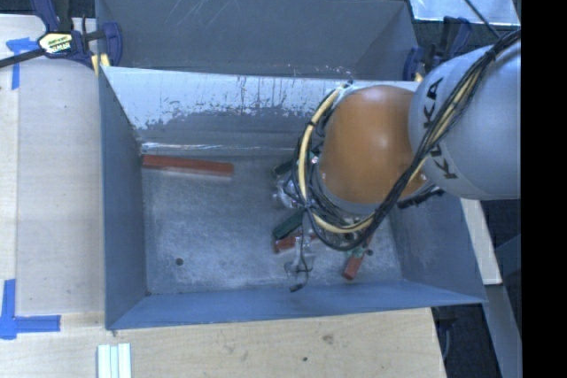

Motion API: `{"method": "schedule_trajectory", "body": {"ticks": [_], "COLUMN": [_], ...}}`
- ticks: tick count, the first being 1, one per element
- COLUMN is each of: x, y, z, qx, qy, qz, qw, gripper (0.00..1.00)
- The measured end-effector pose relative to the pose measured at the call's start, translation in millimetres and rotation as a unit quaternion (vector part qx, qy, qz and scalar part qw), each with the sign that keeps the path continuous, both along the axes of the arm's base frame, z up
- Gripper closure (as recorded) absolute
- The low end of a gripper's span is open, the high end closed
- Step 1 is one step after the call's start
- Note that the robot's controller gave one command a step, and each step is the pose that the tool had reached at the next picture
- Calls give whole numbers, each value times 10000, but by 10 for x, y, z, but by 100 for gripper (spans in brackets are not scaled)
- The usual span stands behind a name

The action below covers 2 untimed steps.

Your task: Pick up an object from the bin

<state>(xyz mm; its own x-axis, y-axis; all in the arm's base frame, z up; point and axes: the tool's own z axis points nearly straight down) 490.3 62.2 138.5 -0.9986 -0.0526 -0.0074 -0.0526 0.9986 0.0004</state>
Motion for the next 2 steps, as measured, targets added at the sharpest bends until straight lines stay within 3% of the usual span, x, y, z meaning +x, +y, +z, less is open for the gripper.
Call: {"method": "schedule_trajectory", "body": {"ticks": [1, 2], "x": [299, 123], "y": [-144, -610], "z": [-234, -666], "qx": [-15, -4], "qy": [59, 27], "qz": [-326, -229], "qw": [9995, 9997], "gripper": [0, 100]}}
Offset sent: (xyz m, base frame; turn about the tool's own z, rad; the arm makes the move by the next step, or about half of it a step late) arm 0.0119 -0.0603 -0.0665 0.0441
